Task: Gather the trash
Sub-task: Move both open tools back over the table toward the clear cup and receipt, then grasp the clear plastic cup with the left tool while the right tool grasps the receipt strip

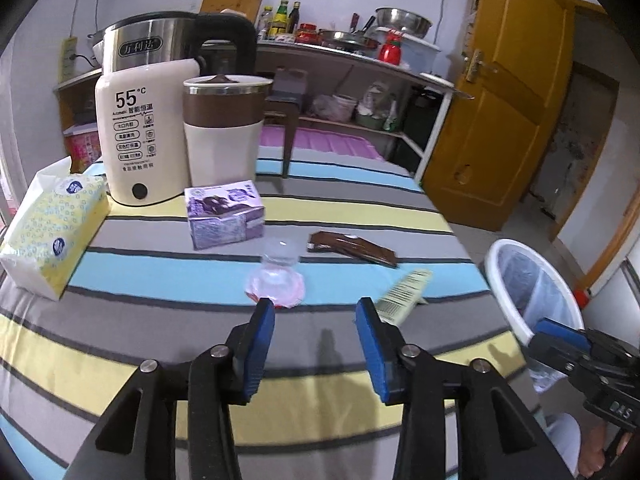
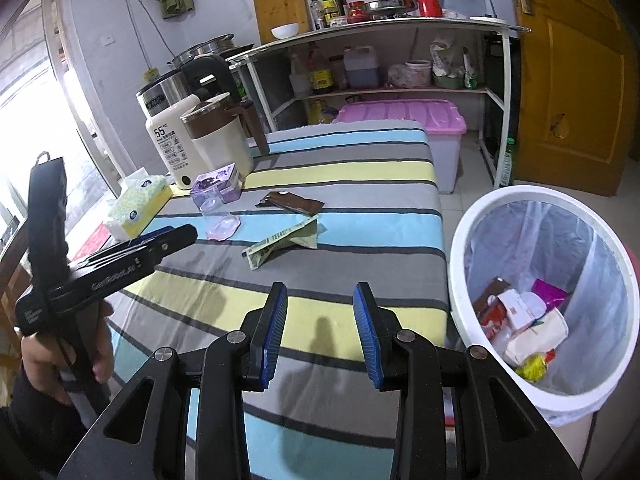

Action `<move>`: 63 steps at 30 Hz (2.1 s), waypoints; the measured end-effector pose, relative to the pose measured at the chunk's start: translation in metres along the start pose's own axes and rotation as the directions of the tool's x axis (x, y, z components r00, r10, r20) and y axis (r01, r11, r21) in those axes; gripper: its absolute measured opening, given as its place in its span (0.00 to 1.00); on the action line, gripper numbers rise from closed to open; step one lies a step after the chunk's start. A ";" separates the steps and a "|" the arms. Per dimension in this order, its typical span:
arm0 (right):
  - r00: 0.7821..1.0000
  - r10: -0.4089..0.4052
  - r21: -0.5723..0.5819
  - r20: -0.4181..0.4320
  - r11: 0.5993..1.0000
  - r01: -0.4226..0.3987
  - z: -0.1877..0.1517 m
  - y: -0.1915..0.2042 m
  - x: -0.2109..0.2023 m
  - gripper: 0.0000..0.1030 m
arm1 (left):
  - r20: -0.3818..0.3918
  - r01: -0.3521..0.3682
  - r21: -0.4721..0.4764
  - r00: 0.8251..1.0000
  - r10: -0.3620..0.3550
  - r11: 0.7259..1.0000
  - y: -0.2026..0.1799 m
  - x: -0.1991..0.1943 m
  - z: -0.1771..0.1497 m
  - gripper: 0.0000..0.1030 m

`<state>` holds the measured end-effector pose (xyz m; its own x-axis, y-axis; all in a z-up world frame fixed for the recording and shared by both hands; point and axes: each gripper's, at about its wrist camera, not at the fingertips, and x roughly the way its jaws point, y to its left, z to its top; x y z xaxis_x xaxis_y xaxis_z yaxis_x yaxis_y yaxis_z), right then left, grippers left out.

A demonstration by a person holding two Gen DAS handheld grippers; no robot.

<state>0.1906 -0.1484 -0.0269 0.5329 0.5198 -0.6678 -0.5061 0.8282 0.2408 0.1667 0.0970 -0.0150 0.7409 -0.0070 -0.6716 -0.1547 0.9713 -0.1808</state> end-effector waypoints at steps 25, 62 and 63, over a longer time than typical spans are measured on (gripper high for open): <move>0.996 0.063 0.019 -0.066 0.998 -0.062 0.030 0.022 0.060 0.35 | -0.021 0.023 -0.059 0.999 -0.024 0.998 0.023 0.038 0.017 0.27; 0.993 0.002 -0.004 -0.117 1.000 -0.002 0.027 0.039 0.082 0.16 | 0.010 0.044 -0.045 0.999 -0.044 0.998 0.027 -0.006 -0.008 0.27; 0.994 0.004 -0.005 -0.112 1.000 -0.005 0.025 0.038 0.076 0.16 | 0.008 0.047 -0.039 0.999 -0.047 0.998 0.023 -0.008 -0.010 0.27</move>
<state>0.2288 -0.0722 -0.0509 0.4516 0.4966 -0.7412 -0.5124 0.8245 0.2402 0.1505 0.1169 -0.0212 0.7525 -0.0503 -0.6567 -0.1450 0.9600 -0.2397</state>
